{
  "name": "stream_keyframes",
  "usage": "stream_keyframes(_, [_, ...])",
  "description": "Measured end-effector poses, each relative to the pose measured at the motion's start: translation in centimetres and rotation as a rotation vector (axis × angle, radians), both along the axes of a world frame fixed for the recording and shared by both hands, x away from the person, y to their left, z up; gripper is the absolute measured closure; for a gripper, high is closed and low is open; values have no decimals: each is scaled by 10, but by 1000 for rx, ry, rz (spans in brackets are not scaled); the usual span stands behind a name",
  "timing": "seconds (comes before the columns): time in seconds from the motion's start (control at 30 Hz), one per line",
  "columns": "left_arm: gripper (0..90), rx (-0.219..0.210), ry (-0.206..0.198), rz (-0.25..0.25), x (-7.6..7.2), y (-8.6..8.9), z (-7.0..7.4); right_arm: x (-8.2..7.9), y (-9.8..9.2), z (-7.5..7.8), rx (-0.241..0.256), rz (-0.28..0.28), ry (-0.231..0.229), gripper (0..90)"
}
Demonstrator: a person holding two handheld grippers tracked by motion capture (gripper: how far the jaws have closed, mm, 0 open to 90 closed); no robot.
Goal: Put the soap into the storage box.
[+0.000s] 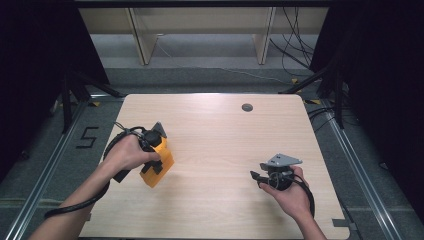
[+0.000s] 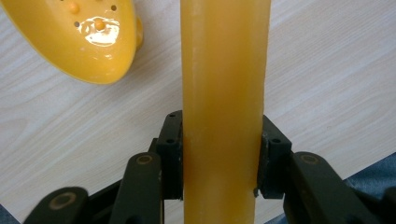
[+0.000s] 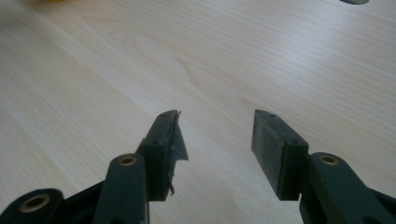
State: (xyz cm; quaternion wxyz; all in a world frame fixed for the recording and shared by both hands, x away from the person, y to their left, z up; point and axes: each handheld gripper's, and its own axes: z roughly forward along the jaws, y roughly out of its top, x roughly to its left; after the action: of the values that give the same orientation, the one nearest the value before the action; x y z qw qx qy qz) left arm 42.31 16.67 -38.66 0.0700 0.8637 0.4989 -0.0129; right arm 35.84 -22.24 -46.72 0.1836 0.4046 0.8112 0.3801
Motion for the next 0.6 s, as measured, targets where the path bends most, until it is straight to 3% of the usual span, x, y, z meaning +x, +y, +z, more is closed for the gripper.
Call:
stream_keyframes(0.27, [606,2,0,20,6,2,3,0,0,0,-1,-1,-2,517])
stream_keyframes(0.37, [606,11,18,12,8,3,5,1,-1,-1,-10,7,-12,517])
stream_keyframes(0.43, [606,3,-1,24,8,3,4,1,-1,-1,-8,6,-12,517])
stream_keyframes(0.6, [606,0,-5,30,10,4,7,0,-1,0,-1,0,1,517])
